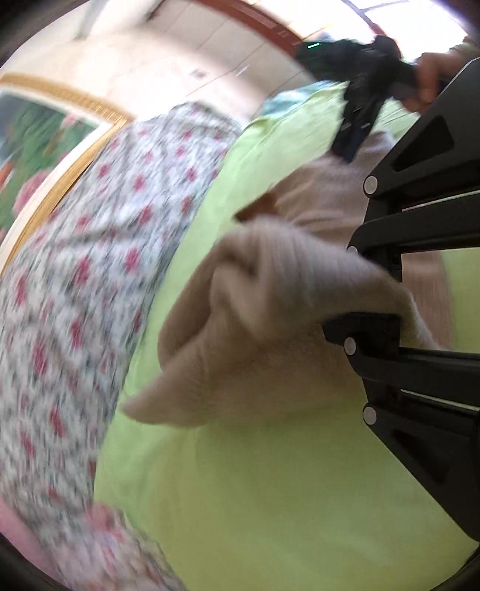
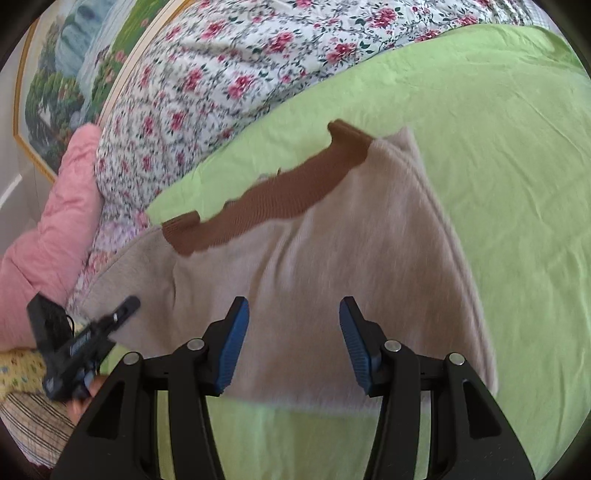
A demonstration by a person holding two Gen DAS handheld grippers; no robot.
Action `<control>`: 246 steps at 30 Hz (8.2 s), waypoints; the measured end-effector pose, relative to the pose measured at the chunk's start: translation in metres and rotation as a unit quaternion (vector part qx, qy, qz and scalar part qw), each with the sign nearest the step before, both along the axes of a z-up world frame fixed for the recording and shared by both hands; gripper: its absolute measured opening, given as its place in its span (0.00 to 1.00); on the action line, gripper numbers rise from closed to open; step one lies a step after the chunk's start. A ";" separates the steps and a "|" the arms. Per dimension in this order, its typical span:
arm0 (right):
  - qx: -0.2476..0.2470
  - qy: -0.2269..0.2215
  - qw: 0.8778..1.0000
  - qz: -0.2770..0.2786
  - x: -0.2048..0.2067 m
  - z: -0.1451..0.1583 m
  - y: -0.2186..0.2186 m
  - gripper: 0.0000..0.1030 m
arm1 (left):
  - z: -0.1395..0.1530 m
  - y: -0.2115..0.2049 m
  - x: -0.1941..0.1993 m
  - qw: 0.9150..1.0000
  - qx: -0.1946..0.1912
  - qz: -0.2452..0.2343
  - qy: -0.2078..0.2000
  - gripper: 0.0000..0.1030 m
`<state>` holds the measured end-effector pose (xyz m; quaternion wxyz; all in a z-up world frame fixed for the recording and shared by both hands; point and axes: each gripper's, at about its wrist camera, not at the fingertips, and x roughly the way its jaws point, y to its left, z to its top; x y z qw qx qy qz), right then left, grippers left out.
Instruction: Fold small clothes
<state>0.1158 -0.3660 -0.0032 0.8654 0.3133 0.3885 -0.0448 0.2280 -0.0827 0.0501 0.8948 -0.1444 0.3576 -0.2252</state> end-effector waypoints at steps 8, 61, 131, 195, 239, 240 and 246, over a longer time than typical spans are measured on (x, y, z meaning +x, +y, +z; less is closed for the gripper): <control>0.061 0.011 0.997 0.039 0.046 -0.011 -0.015 0.51 | -0.047 -0.054 0.007 0.998 0.028 -0.055 0.032 0.06; -0.030 0.029 0.997 0.067 0.056 -0.004 -0.092 0.24 | -0.049 -0.192 -0.029 0.979 0.032 -0.183 0.085 0.20; 0.139 0.046 0.983 0.112 -0.035 -0.049 0.048 0.34 | -0.079 0.071 -0.070 0.986 -0.035 -0.095 0.129 0.42; 0.001 0.046 0.996 0.077 -0.117 0.002 0.088 0.43 | -0.079 0.041 -0.182 0.976 0.198 -0.086 0.016 0.37; -0.050 0.034 0.995 0.086 -0.076 0.034 0.079 0.28 | -0.019 0.054 -0.130 0.994 0.083 -0.061 0.019 0.17; -0.047 0.034 0.994 0.091 -0.065 0.030 0.083 0.28 | -0.017 0.046 -0.123 0.994 0.081 -0.067 0.018 0.17; -0.060 0.050 0.992 0.102 -0.034 0.013 0.083 0.28 | -0.032 0.028 -0.101 0.992 0.075 -0.087 0.044 0.17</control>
